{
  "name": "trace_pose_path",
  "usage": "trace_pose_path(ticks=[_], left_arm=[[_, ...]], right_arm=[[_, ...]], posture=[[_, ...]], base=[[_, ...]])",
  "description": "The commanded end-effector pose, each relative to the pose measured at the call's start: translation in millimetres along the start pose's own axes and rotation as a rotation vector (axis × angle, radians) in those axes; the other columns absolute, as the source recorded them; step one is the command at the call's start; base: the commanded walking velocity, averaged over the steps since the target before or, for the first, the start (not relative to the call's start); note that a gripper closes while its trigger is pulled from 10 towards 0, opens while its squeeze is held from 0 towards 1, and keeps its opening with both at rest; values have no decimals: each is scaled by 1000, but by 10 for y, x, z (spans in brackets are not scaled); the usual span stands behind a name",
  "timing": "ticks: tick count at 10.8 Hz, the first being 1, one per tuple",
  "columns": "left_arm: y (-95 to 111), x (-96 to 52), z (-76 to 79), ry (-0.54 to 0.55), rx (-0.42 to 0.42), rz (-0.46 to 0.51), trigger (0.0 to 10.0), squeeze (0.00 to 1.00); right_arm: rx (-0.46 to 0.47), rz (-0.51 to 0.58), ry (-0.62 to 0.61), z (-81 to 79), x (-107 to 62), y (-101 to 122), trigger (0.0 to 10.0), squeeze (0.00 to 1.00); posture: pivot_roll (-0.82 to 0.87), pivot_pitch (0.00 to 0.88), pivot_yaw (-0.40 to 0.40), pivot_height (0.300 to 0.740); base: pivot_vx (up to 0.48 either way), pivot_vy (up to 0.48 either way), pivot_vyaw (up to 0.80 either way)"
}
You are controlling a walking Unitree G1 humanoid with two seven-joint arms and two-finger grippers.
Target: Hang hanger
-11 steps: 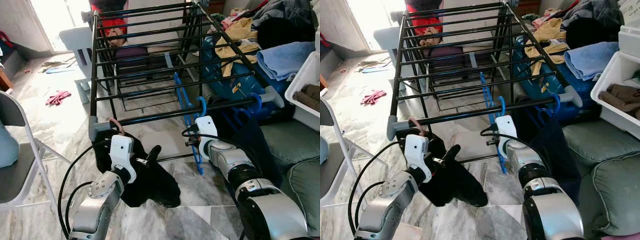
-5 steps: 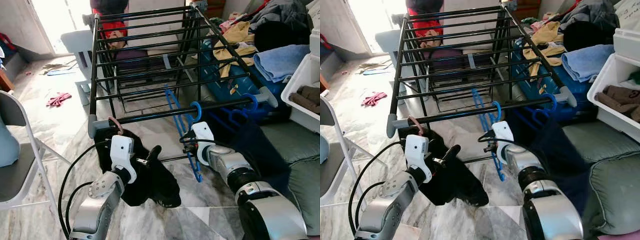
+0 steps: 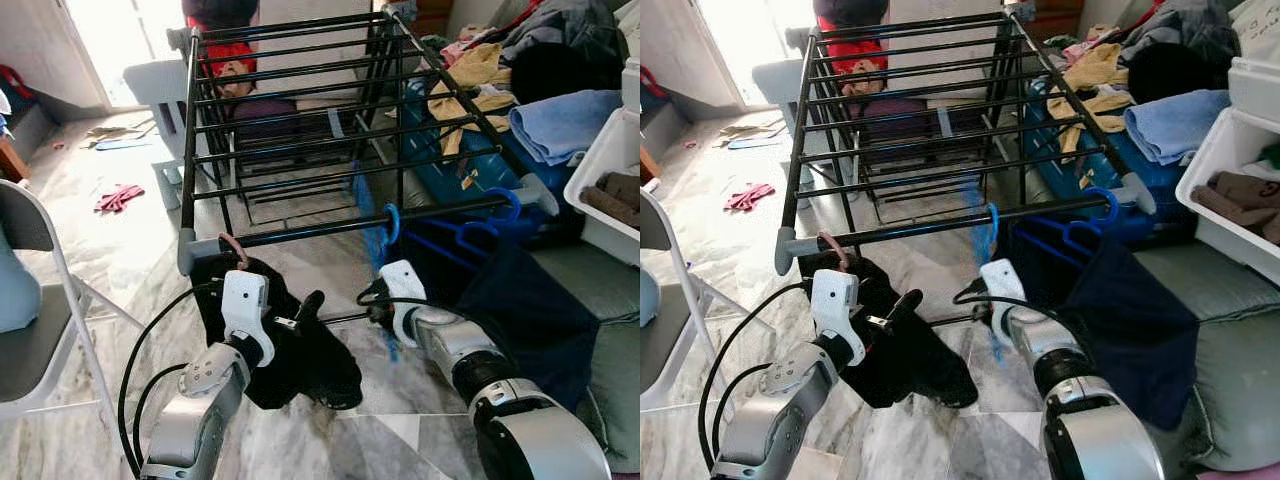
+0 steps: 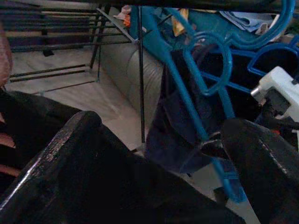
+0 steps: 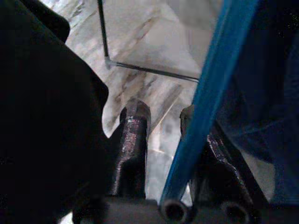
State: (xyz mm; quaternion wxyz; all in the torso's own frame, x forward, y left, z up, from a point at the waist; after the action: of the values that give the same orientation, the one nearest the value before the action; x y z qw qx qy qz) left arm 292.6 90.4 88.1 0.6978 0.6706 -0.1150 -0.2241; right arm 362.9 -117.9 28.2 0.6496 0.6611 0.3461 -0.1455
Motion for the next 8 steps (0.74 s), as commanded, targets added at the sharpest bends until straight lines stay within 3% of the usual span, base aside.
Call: trace_pose_path(ticks=[1,4,8], left_arm=[[-29,-10,-35,22,10,-16,10000,0],[-36,-26,-47,32,7,-18,10000,0],[-94,-55,-34,48,18,-43,10000,0]], right_arm=[[5,61,-6,8,-21,78,10000,1000],[-47,227,-2,33,-204,139,10000,1000],[-67,318,-23,-34,-675,-44,10000,1000]], posture=[[-70,0,42,740],[-72,0,35,740],[-85,0,27,740]], base=[[0,0,0],[0,0,0],[0,0,0]])
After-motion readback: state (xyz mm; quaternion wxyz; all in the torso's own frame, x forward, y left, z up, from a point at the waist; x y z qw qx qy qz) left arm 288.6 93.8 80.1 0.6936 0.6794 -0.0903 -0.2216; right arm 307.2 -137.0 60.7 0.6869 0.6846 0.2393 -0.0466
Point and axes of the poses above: a point about 5 cm out from each wrist's last joint towards the gripper, its own x axis pointing out of the wrist towards the gripper, its own y axis along the axis of the wrist's last joint, z = x × y, the point moved 3 cm from there along x, pointing out of the wrist towards the gripper, and after that the axes turned 10 degrees about x, right-handed, at the moved point
